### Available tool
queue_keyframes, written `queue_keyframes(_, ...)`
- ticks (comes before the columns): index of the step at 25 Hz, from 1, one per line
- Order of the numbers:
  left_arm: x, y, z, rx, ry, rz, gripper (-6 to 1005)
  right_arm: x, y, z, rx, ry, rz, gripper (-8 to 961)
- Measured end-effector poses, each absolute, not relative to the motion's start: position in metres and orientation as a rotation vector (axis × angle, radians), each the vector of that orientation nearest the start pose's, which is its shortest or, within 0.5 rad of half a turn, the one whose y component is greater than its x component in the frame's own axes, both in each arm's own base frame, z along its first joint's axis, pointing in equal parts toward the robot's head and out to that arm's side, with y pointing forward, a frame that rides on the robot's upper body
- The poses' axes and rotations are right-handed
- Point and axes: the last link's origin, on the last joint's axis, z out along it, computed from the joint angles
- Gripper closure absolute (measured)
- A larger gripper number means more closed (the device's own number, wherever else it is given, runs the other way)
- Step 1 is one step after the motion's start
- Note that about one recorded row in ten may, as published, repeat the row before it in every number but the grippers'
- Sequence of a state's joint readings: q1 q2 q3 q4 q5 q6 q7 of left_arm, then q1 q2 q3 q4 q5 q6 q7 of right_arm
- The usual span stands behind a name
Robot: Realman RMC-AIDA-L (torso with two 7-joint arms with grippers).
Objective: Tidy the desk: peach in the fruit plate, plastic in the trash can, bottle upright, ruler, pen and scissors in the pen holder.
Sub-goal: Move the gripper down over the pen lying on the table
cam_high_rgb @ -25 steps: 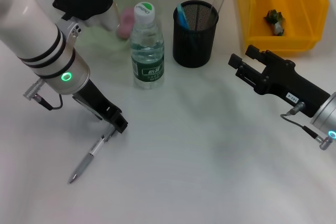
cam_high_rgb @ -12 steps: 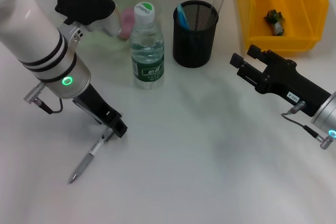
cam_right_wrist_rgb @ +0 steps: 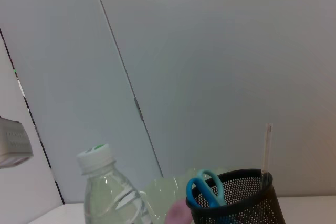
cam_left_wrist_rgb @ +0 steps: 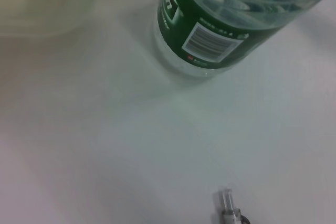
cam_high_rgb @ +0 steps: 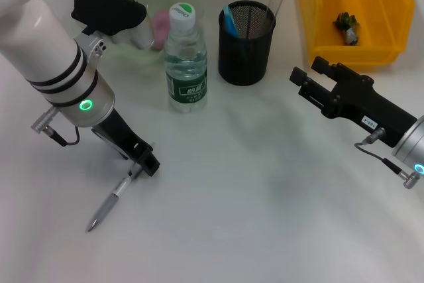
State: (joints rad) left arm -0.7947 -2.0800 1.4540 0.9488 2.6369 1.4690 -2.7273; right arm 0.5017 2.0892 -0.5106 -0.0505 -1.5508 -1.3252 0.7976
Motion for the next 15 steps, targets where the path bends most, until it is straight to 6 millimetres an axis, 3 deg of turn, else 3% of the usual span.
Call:
queue_keyframes(12,-0.1965,0.3677,-0.0472,-2.506,-1.156,0.732,389,0.2952,0.3097,-0.0548,-2.141,0.772,0.988,349)
queue_keyframes(15,-0.1962,0.3674,-0.0485,-2.509,-1.136,0.744,432,0.2953,0.3099,-0.0544,-2.139,0.771,0.988,349)
